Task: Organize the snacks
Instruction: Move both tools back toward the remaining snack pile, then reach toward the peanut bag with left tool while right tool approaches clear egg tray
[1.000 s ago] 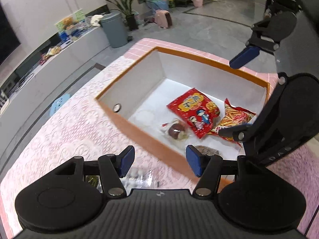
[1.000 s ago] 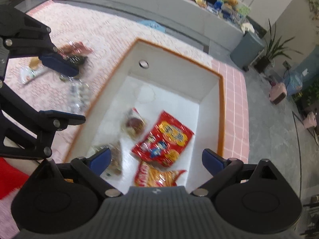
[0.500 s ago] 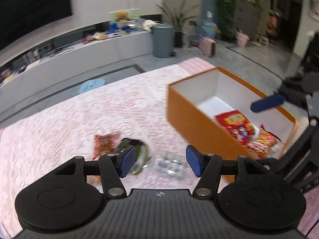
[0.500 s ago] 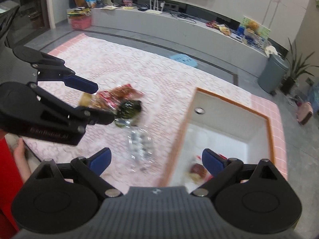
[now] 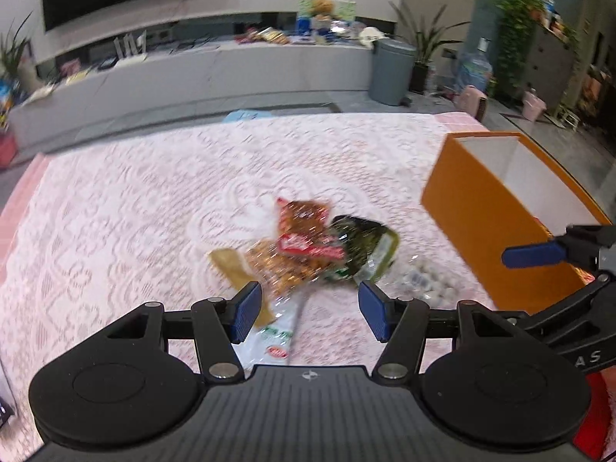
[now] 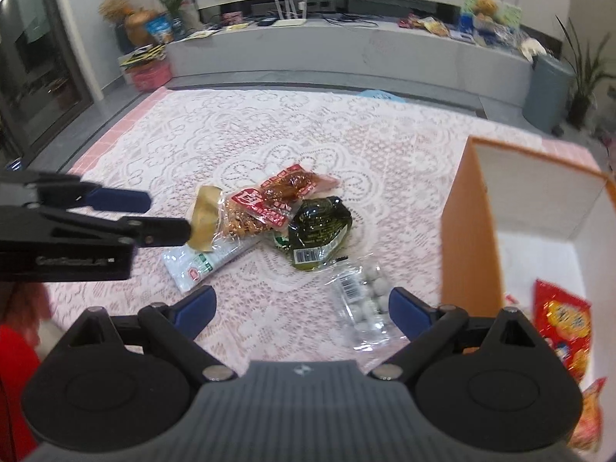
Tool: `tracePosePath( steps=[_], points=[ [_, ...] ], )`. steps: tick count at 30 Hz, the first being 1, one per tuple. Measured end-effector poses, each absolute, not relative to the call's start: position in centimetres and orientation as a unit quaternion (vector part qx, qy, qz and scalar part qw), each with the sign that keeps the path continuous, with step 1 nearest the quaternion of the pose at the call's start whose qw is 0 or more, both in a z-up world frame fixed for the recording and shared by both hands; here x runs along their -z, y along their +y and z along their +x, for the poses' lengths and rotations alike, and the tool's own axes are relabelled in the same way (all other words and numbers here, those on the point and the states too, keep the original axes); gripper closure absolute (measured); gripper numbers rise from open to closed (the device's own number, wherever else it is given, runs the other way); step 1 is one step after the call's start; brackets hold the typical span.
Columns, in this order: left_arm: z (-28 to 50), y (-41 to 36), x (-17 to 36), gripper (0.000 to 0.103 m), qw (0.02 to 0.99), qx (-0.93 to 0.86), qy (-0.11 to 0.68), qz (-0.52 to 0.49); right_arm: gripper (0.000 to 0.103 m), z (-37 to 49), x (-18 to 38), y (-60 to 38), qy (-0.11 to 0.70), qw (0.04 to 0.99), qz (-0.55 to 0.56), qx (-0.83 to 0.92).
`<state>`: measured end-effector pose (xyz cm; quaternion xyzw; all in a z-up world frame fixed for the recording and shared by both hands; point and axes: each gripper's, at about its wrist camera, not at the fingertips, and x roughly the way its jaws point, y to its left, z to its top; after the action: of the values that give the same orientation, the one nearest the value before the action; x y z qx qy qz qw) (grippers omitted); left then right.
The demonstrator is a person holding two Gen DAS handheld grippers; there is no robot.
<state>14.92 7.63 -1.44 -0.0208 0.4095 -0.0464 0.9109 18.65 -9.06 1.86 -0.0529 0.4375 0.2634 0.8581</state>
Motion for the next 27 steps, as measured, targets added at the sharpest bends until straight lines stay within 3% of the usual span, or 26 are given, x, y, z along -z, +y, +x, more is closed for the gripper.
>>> tracePosePath(
  steps=[14,20,22,27],
  points=[
    [14.5,13.6,6.2,0.034,0.900,0.031,0.421,-0.110,0.012,19.4,2.6,-6.9,0.418,0.884,-0.046,-0.206],
    [15.0,11.7,6.8,0.028,0.909,0.053,0.412,-0.044,0.014,19.0,3.5,-5.7,0.398,0.889,-0.073,-0.215],
    [15.3,11.2,6.9,0.028,0.912,0.059,0.406,-0.027,0.019,18.9,3.6,-5.6,0.393,0.890,-0.077,-0.217],
    [16.9,10.9,5.9,0.028,0.920,0.071,0.386,-0.016,0.019,20.1,3.6,-6.0,0.392,0.893,-0.056,-0.213]
  ],
)
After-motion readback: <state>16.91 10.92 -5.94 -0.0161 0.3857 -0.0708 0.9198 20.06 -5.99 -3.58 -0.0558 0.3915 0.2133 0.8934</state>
